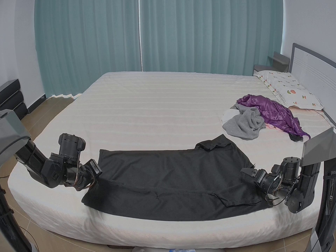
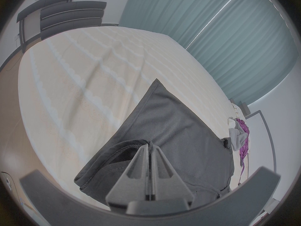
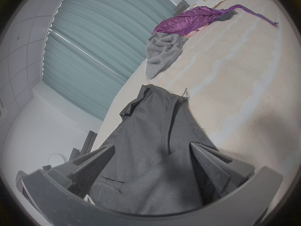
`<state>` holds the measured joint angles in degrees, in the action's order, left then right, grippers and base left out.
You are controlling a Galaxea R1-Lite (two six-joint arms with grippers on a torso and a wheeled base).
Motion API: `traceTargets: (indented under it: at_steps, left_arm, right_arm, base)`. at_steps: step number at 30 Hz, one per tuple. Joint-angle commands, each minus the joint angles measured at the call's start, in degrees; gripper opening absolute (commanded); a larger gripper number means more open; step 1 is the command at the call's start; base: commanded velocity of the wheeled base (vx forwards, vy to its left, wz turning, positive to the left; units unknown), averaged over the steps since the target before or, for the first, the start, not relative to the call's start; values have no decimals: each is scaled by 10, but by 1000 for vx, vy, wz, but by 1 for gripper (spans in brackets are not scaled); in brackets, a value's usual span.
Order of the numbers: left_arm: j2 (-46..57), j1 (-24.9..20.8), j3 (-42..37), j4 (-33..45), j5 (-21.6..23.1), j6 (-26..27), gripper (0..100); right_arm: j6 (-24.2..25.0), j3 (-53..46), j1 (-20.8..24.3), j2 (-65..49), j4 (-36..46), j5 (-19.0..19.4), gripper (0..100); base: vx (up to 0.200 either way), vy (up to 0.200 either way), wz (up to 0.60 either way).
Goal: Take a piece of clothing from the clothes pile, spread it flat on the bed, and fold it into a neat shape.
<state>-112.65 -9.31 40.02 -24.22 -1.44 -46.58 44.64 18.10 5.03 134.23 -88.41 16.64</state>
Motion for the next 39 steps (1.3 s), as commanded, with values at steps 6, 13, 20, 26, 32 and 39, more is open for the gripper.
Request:
traceTargets:
  at_steps: [6,13,20,26,32,39]
  left_arm:
    - [2,0,-1,0,0,0,0]
    - [2,0,-1,0,0,0,0]
    - [2,0,-1,0,0,0,0]
    - [2,0,-1,0,0,0,0]
    - [3,0,-1,0,0,0,0]
    - [5,0,-1,1,0,0,0]
  right_arm:
    - [1,-16,-6,20,-13,2,100]
    - [1,-16,-20,24,-13,9,100]
    - [-6,-16,-20,31,-13,23,100]
    - [-14,-10,-20,31,-13,42,100]
    - [-26,-5,-33,25,-13,52,100]
    - [-31,-41,-82,-22,-13,147,100]
  base:
    - [0,0,0]
    - [0,0,0]
    - [0,0,0]
    - [0,0,0]
    - [0,0,0]
    - [0,0,0]
